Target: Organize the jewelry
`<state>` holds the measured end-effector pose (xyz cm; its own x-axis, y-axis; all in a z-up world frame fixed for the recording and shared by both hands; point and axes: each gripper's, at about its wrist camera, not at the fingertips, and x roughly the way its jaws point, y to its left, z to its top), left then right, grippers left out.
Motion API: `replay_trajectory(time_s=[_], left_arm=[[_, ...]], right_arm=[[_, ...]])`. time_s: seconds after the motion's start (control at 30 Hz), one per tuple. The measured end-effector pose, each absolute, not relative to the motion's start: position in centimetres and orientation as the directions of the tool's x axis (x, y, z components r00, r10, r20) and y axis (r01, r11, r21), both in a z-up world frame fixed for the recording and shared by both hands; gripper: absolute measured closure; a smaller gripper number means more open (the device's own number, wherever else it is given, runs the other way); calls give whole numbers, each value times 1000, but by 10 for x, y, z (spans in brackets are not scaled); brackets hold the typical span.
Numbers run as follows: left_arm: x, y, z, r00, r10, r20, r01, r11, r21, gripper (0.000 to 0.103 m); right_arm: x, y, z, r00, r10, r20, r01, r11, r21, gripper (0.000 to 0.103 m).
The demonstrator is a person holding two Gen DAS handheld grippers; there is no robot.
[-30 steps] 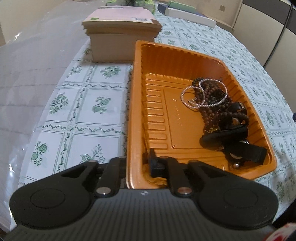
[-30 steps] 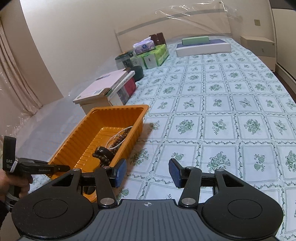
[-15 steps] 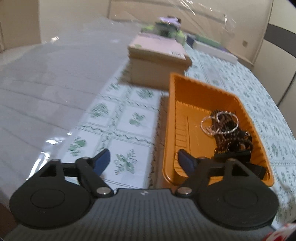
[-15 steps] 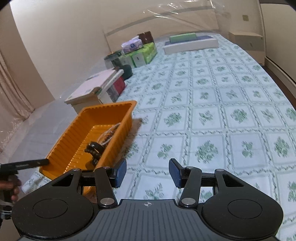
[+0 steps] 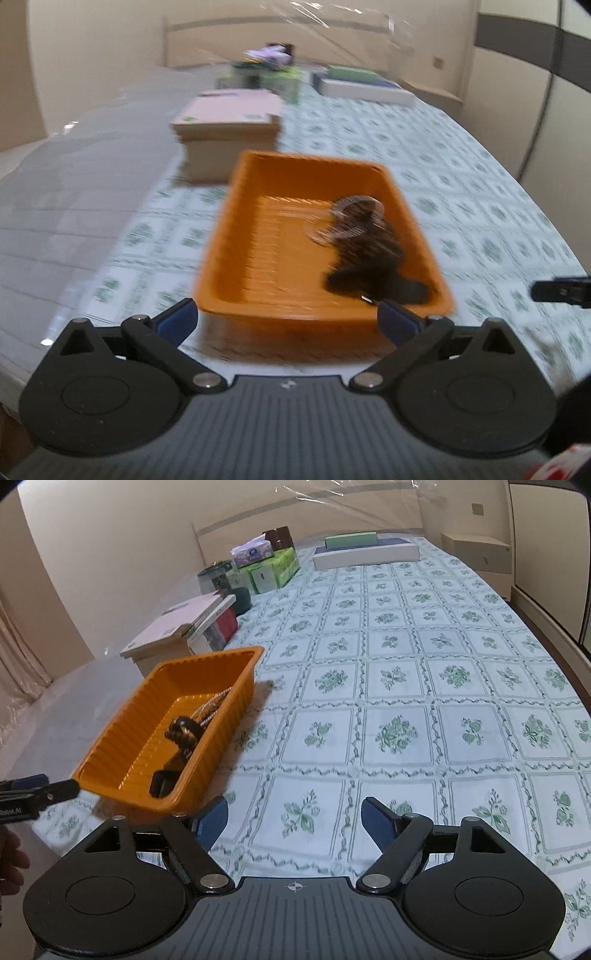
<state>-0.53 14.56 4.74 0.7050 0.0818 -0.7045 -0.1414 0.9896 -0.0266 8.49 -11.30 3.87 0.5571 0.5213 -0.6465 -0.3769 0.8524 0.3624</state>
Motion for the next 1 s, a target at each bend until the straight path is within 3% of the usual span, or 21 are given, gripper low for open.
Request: replay_trajectory(time_s=[0.43,1.0], left_arm=[[-4,79,25,615,30,-788,-144,987,-75,1],[-13,33,18,604,21,-797,-95,994,-46,0]], right_arm=[[63,-114,45,566,472,-676,-401,874,275,24],[36,-126,24,547,418,-725,-374,897,235,24]])
